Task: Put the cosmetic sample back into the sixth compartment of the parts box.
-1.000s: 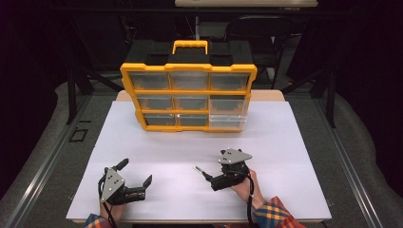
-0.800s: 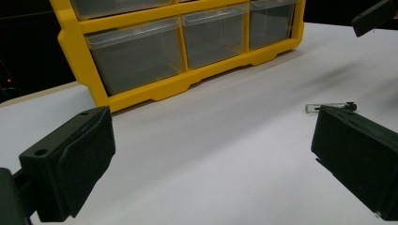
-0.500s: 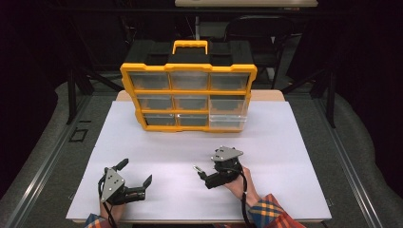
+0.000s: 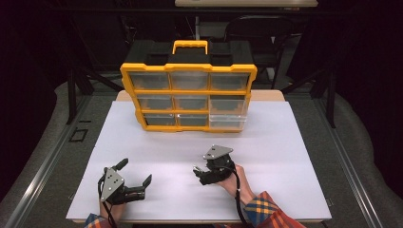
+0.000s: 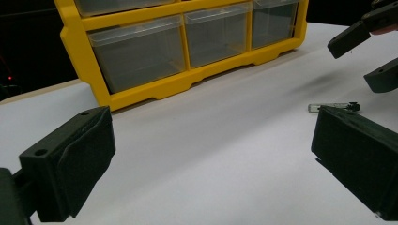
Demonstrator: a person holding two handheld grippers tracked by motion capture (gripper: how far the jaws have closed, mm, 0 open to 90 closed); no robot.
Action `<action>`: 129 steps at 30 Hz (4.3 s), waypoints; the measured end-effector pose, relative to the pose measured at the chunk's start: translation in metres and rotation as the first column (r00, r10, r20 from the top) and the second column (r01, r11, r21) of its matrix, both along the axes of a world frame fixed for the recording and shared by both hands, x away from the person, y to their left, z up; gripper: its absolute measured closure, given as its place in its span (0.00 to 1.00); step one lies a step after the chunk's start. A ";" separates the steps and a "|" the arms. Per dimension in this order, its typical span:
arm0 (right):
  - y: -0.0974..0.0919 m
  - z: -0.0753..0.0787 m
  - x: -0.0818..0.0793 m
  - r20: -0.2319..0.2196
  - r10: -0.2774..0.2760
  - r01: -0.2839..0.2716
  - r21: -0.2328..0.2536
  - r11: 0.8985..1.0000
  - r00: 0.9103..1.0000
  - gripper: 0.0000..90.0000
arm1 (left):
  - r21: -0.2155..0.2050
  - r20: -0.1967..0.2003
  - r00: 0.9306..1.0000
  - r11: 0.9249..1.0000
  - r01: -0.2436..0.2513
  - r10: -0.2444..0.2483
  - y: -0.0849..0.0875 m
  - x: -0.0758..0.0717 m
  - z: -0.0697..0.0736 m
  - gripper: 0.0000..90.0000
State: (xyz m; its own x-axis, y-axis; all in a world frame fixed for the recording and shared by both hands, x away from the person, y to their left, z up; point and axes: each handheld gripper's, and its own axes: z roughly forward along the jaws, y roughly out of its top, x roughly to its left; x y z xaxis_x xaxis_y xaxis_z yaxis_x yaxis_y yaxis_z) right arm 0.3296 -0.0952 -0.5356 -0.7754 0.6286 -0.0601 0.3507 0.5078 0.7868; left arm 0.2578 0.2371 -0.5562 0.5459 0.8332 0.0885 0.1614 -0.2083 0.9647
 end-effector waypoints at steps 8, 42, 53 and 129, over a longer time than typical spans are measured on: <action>0.008 -0.006 0.003 -0.026 0.000 -0.001 -0.038 0.999 1.000 0.43 | 0.001 0.000 1.000 1.000 -0.001 0.001 0.000 0.000 0.000 0.00; 0.023 -0.021 0.012 -0.169 -0.015 0.003 -0.073 0.997 0.986 0.89 | 0.003 -0.008 1.000 1.000 0.005 -0.005 0.000 0.000 0.000 0.00; 0.014 -0.010 0.016 -0.182 -0.017 0.004 -0.068 0.998 0.983 0.90 | 0.006 -0.009 1.000 1.000 0.005 -0.005 0.000 0.000 0.000 0.00; -0.092 0.029 0.040 -0.223 -0.189 0.148 -0.187 0.971 0.956 0.89 | 0.018 -0.007 1.000 1.000 0.001 -0.001 0.000 0.000 0.000 0.00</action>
